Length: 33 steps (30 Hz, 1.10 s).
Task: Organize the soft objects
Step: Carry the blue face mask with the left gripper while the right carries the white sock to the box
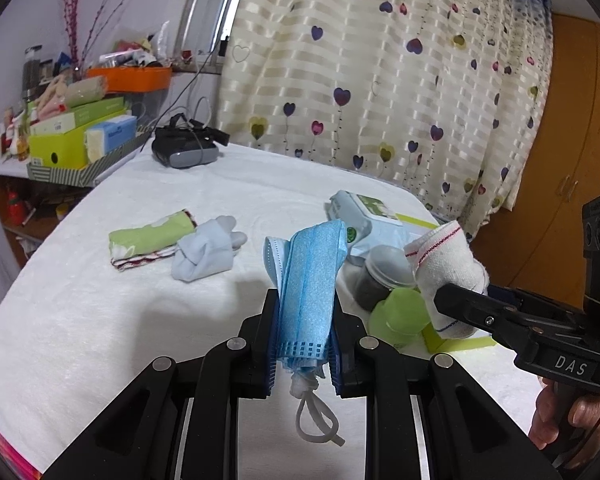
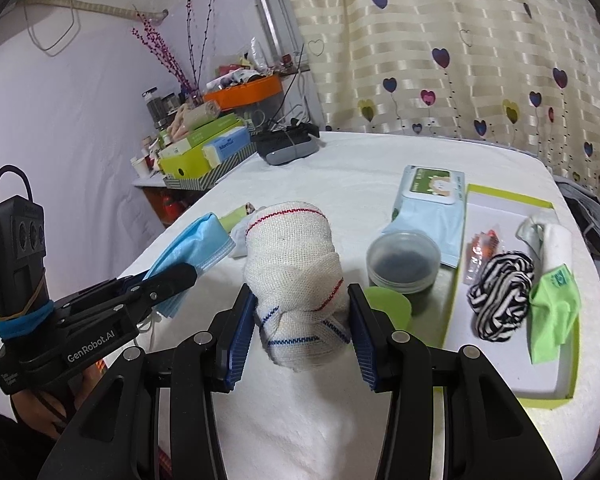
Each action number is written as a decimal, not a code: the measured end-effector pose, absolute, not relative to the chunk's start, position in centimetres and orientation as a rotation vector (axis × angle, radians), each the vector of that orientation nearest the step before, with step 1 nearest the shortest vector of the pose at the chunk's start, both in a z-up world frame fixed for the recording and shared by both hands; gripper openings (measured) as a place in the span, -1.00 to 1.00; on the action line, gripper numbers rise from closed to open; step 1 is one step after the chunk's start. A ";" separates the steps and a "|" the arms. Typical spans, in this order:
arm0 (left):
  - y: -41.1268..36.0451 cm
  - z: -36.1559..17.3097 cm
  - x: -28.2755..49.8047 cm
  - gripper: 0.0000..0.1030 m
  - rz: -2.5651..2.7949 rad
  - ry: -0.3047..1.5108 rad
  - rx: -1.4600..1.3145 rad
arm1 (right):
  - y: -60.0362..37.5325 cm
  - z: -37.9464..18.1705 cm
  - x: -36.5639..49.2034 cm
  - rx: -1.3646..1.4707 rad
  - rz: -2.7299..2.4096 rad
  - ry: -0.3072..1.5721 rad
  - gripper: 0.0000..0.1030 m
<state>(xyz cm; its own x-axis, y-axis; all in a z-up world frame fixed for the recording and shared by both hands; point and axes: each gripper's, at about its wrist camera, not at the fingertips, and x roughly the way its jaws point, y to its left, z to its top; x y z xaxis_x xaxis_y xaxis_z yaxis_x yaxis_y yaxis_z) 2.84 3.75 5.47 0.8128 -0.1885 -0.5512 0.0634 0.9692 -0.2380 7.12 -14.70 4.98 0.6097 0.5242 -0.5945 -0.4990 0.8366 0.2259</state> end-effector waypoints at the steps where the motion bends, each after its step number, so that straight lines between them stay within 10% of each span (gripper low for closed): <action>1: 3.6 5.5 2.8 -0.62 -0.138 0.606 -0.210 | -14.8 5.1 7.0 0.041 0.589 0.696 -0.11; 33: -6.4 6.7 4.3 -0.62 -0.302 0.609 -0.105 | -25.3 5.0 5.8 0.151 0.413 0.648 -0.11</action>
